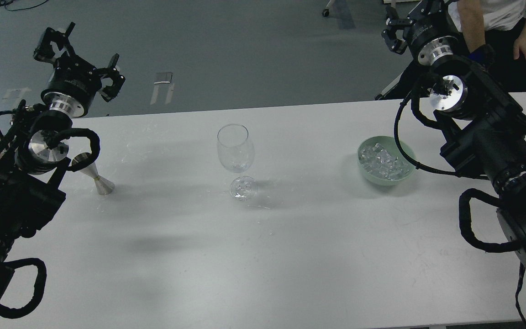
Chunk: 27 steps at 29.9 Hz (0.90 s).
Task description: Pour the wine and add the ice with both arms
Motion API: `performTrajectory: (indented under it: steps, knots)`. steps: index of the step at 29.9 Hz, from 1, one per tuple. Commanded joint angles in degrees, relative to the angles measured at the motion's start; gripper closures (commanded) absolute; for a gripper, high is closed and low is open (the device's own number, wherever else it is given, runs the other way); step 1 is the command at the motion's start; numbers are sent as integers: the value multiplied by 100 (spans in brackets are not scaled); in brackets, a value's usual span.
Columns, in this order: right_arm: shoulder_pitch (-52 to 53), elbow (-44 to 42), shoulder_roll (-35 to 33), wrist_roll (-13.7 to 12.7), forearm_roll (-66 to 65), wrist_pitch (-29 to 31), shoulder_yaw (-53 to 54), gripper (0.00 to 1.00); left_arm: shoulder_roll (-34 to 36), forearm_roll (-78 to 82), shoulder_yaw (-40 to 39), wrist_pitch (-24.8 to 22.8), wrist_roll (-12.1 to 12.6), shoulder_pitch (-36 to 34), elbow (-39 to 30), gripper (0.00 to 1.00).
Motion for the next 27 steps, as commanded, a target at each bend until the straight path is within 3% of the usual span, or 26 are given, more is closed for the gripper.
performTrajectory:
  steps: [1, 16, 27]
  knots:
    - [7, -1, 2, 9, 0, 0, 4, 0, -54, 36, 9, 20, -34, 3, 1, 2]
    - [-10, -36, -59, 17, -9, -26, -22, 0, -27, -25, -106, 151, -26, -155, 1, 2]
    - [-37, -1, -200, 26, 0, 62, -5, 0, 17, -25, -88, -112, 53, -138, 62, 2]
